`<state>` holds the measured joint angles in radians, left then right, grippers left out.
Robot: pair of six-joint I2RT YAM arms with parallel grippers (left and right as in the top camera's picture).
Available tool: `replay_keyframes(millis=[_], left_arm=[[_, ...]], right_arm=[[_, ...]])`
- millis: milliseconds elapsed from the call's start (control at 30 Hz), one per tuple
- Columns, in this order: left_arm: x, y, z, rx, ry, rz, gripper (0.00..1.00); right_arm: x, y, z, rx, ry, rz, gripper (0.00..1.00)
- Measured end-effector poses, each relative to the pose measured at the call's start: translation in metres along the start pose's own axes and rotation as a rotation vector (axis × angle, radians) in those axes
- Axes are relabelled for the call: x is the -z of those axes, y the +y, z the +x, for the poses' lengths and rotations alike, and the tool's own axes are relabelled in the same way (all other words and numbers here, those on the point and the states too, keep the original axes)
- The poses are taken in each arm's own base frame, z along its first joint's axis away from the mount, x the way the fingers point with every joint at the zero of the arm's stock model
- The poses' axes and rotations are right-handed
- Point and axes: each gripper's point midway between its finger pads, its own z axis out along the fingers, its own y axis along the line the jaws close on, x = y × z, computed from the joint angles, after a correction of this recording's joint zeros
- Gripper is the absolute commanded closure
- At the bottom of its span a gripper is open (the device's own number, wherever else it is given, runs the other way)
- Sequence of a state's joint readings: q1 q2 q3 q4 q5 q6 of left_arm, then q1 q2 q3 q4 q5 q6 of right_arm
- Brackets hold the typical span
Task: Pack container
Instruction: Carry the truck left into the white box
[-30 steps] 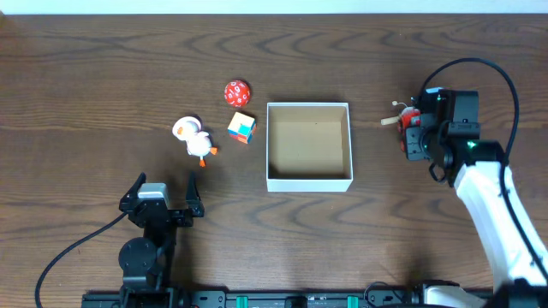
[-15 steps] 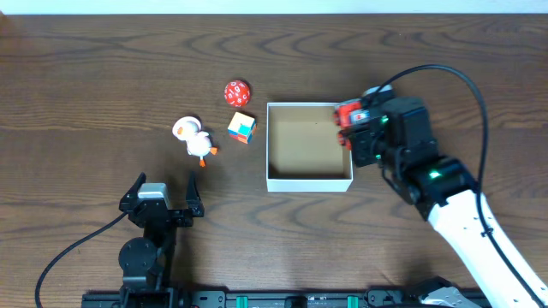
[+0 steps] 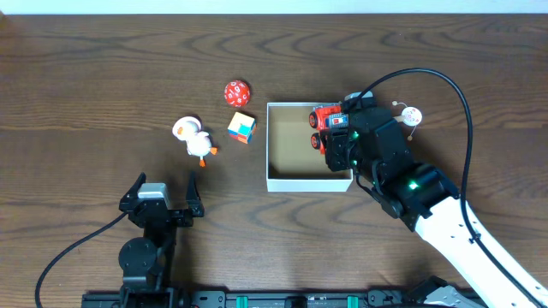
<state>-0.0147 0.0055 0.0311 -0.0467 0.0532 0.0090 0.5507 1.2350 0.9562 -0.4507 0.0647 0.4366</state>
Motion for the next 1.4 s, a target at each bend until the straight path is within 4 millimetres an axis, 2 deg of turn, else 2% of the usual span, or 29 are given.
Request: replay_keyframes(millis=[200, 400, 767, 1067, 1400], left_arm=[[0.000, 0.000, 0.000, 0.000, 0.000, 0.000, 0.02], [0.000, 0.000, 0.000, 0.000, 0.000, 0.000, 0.02], [0.000, 0.000, 0.000, 0.000, 0.000, 0.000, 0.02], [0.000, 0.000, 0.000, 0.000, 0.000, 0.000, 0.02], [0.000, 0.000, 0.000, 0.000, 0.000, 0.000, 0.02]], right_arm=[[-0.015, 0.004, 0.020, -0.045, 0.060, 0.037, 0.87], [-0.029, 0.000, 0.038, -0.029, 0.111, 0.108, 0.89], [-0.030, -0.017, 0.046, 0.011, 0.126, 0.203, 0.91], [-0.046, -0.027, 0.058, 0.054, 0.169, 0.263, 0.92], [-0.070, -0.037, 0.082, 0.081, 0.252, 0.310, 0.91]])
